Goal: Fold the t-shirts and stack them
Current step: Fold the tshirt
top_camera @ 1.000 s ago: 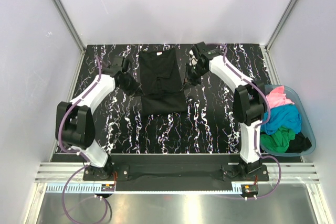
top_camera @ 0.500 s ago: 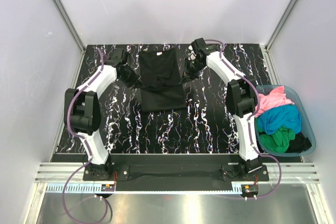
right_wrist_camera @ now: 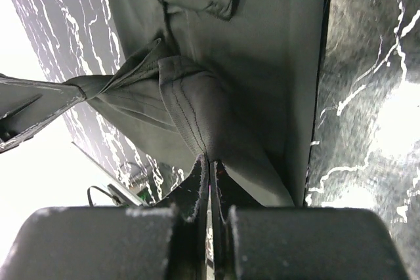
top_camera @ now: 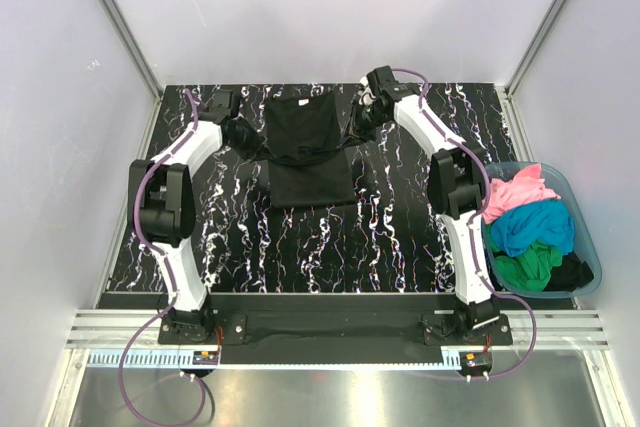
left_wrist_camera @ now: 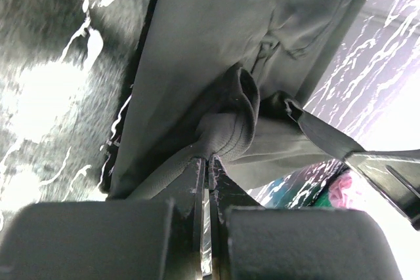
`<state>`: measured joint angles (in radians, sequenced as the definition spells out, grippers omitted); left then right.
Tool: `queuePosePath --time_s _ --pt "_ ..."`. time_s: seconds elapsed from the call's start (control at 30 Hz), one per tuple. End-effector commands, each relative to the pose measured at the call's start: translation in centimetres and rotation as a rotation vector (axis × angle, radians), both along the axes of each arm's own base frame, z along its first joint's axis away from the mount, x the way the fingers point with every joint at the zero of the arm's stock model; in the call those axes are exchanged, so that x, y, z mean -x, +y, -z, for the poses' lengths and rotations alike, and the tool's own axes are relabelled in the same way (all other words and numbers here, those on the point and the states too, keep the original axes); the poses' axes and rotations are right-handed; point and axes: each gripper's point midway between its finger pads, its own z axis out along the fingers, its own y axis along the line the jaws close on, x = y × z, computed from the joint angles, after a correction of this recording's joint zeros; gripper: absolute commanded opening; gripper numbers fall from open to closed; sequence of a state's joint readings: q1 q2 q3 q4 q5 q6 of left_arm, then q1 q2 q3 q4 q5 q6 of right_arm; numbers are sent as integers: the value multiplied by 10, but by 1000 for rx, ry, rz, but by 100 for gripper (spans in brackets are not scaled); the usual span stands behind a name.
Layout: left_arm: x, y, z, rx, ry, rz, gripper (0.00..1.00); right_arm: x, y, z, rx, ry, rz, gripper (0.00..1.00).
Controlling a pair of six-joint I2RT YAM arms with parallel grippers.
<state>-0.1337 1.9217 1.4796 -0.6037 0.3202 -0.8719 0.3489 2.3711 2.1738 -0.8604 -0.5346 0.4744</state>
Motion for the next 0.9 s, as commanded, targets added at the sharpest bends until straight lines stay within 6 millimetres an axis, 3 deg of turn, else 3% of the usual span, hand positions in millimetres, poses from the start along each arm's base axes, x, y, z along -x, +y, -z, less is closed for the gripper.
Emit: queuePosePath --time_s 0.0,0.17,0.33,0.53,0.63,0.87 --pt "-26 -4 -16 52 -100 18 0 -18 6 -8 -59 -39 14 0" --pt "-31 0 -8 42 -98 17 0 -25 2 4 -58 -33 36 0" --pt "-36 5 -7 17 -105 16 0 -36 -3 2 -75 -54 54 0" --pt "-46 8 -6 3 -130 22 0 -43 0 2 -113 -61 60 0" --pt "-46 12 3 -9 -95 8 0 -45 4 4 -133 -47 66 0" --pt "-48 14 10 -20 -86 2 0 -48 9 17 -163 -13 71 0"
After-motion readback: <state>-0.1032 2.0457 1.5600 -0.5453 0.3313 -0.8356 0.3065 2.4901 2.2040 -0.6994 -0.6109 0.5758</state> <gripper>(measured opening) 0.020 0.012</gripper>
